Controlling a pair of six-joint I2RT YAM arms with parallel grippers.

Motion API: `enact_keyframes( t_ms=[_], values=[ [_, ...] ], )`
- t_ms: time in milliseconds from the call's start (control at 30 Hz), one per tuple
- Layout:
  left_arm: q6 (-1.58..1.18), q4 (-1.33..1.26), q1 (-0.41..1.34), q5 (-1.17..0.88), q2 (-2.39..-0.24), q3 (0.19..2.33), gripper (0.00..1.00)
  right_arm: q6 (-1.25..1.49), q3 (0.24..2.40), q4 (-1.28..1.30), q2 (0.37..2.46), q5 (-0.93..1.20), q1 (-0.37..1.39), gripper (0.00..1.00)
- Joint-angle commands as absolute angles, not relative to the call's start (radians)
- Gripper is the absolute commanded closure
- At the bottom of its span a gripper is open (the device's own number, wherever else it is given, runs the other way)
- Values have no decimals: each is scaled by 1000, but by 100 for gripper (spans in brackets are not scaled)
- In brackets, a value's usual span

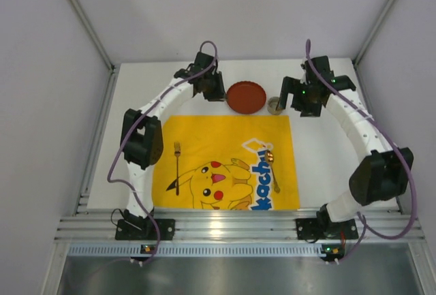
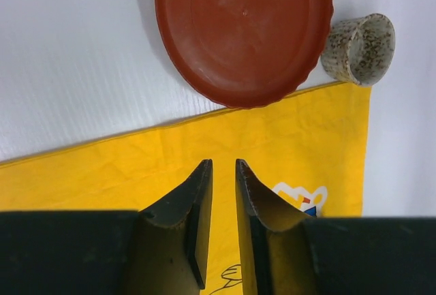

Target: Set the dinner table for one person

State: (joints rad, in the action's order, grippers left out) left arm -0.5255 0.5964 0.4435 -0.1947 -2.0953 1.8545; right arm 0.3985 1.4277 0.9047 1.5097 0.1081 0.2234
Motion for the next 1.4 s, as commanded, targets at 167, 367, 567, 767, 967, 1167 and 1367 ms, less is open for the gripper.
enact_keyframes(
  t_ms=[167, 367, 567, 767, 967, 1167, 1367],
  values=[
    [-449, 604, 400, -247, -1892, 1642, 77, 364, 1810, 897, 1943, 66, 126, 0],
    [-422, 607, 361, -238, -1778, 1543, 77, 391, 2072, 945, 2195, 35, 126, 6],
    [-382, 633, 328, -222, -1750, 1526, 80, 390, 2154, 980, 2295, -57, 135, 17],
    [-350, 653, 282, -207, -1724, 1509, 82, 379, 2117, 986, 2322, -133, 176, 34],
    [-347, 646, 253, -227, -1718, 1480, 84, 397, 2065, 957, 2324, -130, 199, 40],
    [-356, 637, 252, -241, -1738, 1496, 85, 377, 2063, 954, 2352, -149, 201, 60],
    [-362, 637, 252, -239, -1732, 1486, 86, 370, 2077, 945, 2376, -160, 201, 89]
  ],
)
